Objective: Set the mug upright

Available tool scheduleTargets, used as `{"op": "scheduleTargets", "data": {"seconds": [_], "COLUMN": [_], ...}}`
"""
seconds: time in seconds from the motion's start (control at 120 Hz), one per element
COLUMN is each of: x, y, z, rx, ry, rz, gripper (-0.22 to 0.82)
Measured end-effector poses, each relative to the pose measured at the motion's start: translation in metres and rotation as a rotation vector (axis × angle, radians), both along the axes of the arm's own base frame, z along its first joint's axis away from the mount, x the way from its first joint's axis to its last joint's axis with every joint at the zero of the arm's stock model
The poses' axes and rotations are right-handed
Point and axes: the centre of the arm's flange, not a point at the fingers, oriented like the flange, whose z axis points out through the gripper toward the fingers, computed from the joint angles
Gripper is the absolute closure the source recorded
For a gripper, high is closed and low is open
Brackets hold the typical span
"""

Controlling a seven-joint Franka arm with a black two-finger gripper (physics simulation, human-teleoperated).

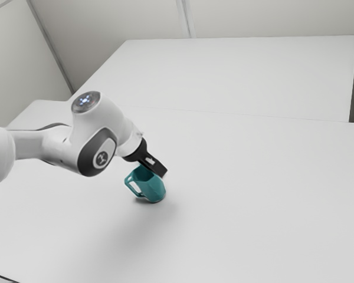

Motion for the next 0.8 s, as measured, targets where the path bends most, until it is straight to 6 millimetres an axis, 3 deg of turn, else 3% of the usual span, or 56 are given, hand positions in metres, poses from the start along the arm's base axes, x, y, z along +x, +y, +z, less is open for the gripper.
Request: {"op": "scheduleTargets", "data": {"seconds": [0.133, 0.283, 0.442, 0.633, 0.8], "x": [0.003, 0.032, 0.053, 0.083, 0.095], "y": [0.000, 0.004, 0.021, 0.050, 0.064], "z": [0.021, 0.089, 0.131, 0.159, 0.174], "rx": [0.002, 0.023, 0.064, 0.092, 0.099], "ry": [0.013, 0.020, 0.081, 0.156, 0.195], "rz": [0.000, -0.002, 0.016, 0.062, 0.088], "gripper": [0.03, 0.02, 0.01, 0.00, 0.00]}}
